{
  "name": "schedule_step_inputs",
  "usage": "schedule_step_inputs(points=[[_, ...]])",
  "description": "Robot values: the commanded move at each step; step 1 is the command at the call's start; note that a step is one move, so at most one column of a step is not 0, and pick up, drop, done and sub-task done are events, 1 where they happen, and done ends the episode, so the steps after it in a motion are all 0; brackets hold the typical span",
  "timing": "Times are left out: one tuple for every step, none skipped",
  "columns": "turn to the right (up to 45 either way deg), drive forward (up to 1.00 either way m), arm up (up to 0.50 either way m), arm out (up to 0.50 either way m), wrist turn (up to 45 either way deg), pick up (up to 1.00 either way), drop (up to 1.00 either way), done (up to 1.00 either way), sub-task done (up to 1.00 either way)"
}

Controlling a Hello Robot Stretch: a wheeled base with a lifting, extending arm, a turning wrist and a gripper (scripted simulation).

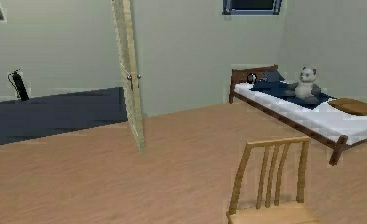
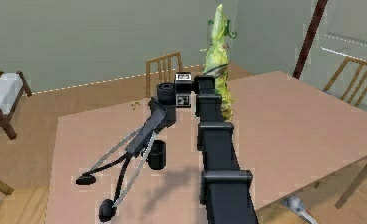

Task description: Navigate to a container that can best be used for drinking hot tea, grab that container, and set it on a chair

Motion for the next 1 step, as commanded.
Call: schedule_step_inputs(points=[[0.0, 0.0, 0.0, 0.0, 45.0, 0.0, 0.0, 0.0, 0.0]])
